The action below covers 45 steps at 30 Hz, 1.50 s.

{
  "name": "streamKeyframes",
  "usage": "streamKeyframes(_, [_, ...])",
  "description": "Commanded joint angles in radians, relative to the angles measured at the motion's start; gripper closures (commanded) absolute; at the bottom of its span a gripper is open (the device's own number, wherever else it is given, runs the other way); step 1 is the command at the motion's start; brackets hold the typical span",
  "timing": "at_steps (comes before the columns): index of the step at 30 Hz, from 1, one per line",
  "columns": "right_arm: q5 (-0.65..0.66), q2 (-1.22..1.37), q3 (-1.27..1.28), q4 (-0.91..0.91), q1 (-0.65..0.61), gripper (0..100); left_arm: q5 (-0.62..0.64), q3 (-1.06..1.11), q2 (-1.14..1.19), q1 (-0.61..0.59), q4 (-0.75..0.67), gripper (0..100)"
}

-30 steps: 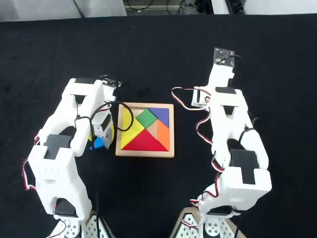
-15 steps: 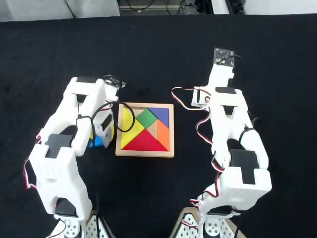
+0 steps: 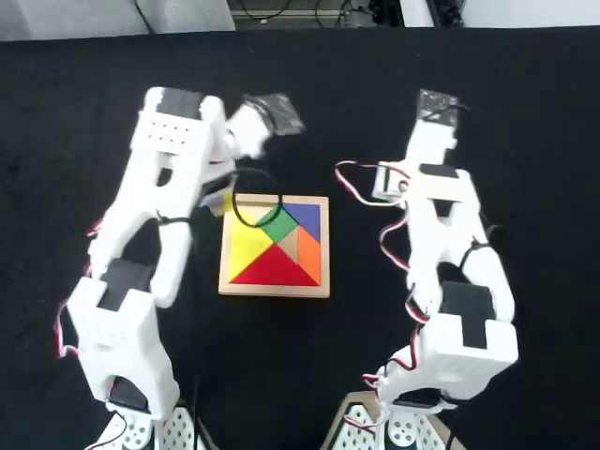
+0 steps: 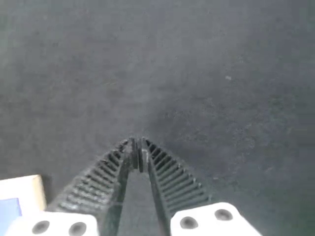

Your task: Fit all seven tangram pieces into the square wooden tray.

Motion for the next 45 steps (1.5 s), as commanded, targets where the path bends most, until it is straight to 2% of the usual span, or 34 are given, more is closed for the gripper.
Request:
streamKeyframes(1, [-0.075,-0.013,-0.053,0.002,0.078,98.6,-0.181,-0.058,0.02,0.079,-0.055,86])
streamKeyframes(7, [-0.103,-0.005,-0.067,0.003,0.12,98.6,-0.253,-0.061,0.129,0.101,-0.242,86])
streamKeyframes(10, [-0.103,-0.005,-0.068,-0.003,0.12,98.6,-0.264,-0.062,0.172,0.113,-0.279,86])
streamKeyframes(18, [-0.103,-0.012,-0.067,-0.021,0.117,98.6,-0.304,-0.122,0.249,0.12,-0.282,86])
streamKeyframes(31, [-0.098,-0.013,-0.068,-0.021,0.103,98.6,-0.288,-0.119,0.275,0.134,-0.276,86])
streamKeyframes(39, [-0.098,-0.012,-0.068,-0.021,0.103,98.6,-0.247,-0.056,0.275,0.185,-0.282,86])
streamKeyframes(45, [-0.097,-0.008,-0.068,-0.021,0.103,98.6,-0.253,-0.068,0.275,0.166,-0.287,86])
